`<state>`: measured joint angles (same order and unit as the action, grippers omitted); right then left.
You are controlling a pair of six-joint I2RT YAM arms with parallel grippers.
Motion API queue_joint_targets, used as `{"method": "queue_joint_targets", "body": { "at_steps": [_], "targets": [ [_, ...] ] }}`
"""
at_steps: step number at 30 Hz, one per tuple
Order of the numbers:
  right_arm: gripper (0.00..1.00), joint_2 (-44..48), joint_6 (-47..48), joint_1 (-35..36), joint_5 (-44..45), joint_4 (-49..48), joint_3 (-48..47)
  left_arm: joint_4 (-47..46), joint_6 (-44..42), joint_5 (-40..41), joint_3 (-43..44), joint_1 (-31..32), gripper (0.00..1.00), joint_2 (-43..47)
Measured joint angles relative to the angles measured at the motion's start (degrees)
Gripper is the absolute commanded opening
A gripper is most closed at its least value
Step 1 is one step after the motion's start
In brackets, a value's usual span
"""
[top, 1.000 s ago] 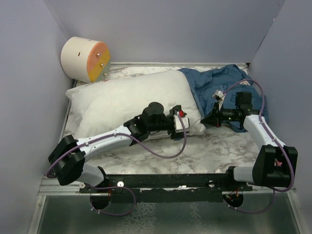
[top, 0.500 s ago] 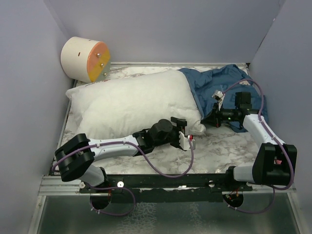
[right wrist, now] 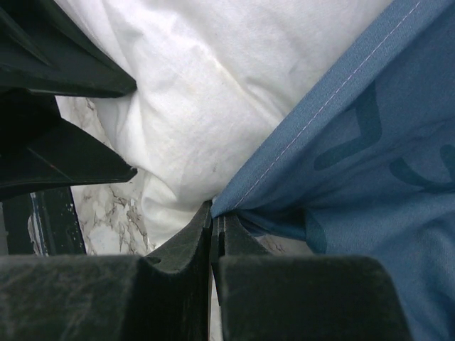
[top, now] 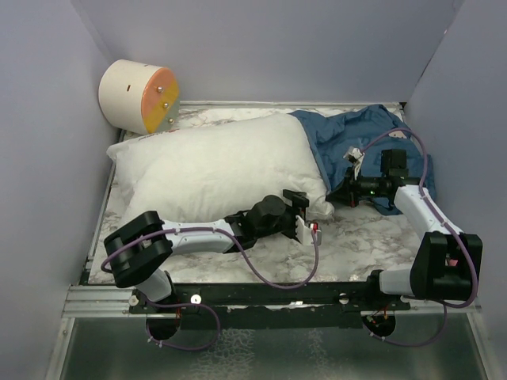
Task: Put the pillow into the pillowcase
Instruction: Stuff the pillow into the pillowcase.
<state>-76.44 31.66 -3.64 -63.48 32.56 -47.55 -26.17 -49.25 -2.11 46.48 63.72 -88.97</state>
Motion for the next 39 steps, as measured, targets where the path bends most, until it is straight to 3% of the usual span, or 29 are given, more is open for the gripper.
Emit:
{"method": "queue_joint_targets", "body": {
  "at_steps": [15,27,32,39],
  "targets": [
    [0.01,-0.2,0.0,0.8,0.0,-0.1,0.0,-1.9,6.2,-6.3,4.2,-5.7,0.8,-4.5],
    [0.01,-0.4,0.0,1.4,0.3,0.0,0.0,-3.8,8.4,-12.3,4.3,-6.0,0.81,-5.4],
    [0.01,-0.4,0.0,1.7,0.5,0.0,0.0,-3.8,6.1,-11.0,4.3,-5.4,0.84,-5.8],
    [0.01,-0.4,0.0,1.8,1.2,0.0,0.0,0.0,0.2,-2.1,9.0,-2.1,0.81,-11.6]
  ]
}}
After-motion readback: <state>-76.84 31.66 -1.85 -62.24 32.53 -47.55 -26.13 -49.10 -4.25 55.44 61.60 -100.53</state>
